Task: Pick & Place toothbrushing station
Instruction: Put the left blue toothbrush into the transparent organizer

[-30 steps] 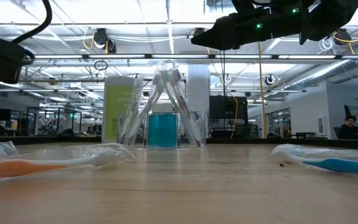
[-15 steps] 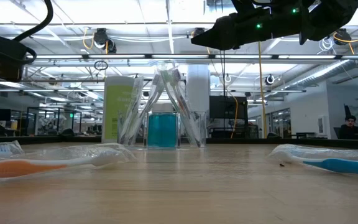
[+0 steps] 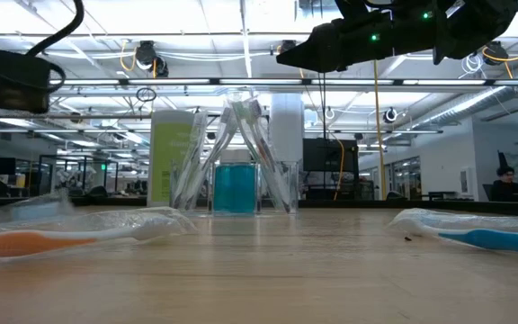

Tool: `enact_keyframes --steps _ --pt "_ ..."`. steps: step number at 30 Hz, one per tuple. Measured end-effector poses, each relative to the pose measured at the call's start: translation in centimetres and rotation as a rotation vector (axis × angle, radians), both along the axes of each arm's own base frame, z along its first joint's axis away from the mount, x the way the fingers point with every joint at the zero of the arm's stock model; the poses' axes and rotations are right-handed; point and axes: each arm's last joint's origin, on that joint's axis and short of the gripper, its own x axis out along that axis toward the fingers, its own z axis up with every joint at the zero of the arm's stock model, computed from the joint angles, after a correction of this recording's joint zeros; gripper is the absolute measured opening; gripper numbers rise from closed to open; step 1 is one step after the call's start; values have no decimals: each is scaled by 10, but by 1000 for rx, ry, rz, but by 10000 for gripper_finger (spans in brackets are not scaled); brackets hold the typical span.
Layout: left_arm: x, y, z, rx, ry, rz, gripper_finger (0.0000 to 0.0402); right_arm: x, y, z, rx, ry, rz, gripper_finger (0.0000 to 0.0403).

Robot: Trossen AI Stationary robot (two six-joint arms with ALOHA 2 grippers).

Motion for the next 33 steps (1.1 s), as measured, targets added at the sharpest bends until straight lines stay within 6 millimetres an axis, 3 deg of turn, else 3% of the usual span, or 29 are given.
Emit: enact_keyframes --steps 5,8,17,26,33 --pt "5 4 4 120 -134 28 16 0 0 0 0 0 0 201" --pt "11 9 16 200 -262 53 4 0 0 0 0 0 0 201" --pt "28 40 85 542 -674 185 4 0 0 0 80 -35 5 201" --pt "55 85 137 878 -760 246 6 0 0 -5 144 -14 5 201" --pt "77 135 129 884 -726 310 5 0 0 -11 169 42 1 201"
